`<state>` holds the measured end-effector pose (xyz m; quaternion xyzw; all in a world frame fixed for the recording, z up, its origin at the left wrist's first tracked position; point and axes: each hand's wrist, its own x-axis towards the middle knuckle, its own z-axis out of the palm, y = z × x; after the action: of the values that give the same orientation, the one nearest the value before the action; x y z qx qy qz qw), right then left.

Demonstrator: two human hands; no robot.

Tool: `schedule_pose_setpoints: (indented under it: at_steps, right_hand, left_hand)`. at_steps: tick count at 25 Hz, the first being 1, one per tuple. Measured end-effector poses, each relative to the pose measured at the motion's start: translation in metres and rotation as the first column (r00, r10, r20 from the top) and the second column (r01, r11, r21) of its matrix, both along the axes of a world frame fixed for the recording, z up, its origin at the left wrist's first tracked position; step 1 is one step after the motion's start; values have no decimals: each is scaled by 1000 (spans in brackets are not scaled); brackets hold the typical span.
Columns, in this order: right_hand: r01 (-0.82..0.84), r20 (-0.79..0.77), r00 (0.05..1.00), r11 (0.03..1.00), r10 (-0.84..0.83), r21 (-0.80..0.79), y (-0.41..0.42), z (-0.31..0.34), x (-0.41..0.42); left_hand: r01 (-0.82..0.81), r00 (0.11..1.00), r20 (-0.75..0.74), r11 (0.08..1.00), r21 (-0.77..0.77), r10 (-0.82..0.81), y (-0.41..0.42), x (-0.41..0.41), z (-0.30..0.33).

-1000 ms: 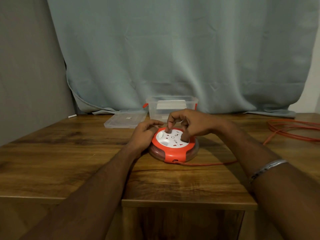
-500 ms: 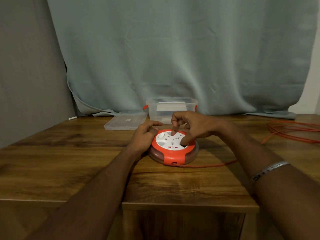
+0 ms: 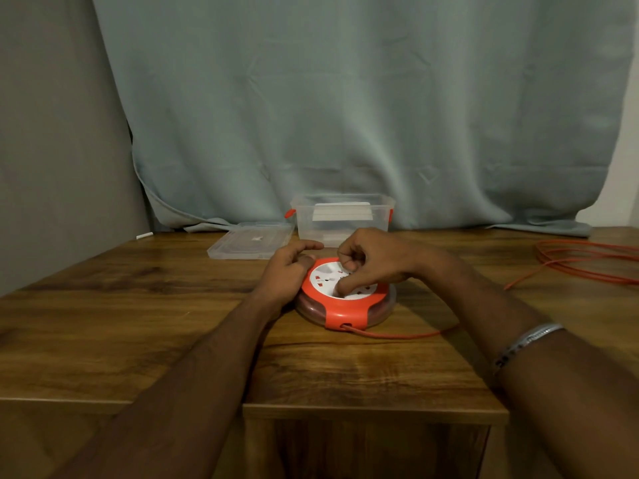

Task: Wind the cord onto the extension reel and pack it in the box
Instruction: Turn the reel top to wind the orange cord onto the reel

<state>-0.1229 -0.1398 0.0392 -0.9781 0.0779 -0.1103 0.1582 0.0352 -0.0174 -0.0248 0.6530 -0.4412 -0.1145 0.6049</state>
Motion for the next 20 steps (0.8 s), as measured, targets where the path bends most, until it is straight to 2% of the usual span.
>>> schedule_pose_setpoints:
  at_steps: [7,17,20]
  right_hand:
    - [42,12,999,999,-42,12,6,1,3]
    - [40,83,996,994,-32,-98,10,-2,11]
    - [-33,130,991,999,34,-9,4,2,5]
  left_hand:
    - [24,1000,10,1000,-2,-24,0,1,0]
    - [-19,997,79,1000,-8,19,-5,6,-3]
    - [-23,997,67,1000,-6,24,-5,6,-3]
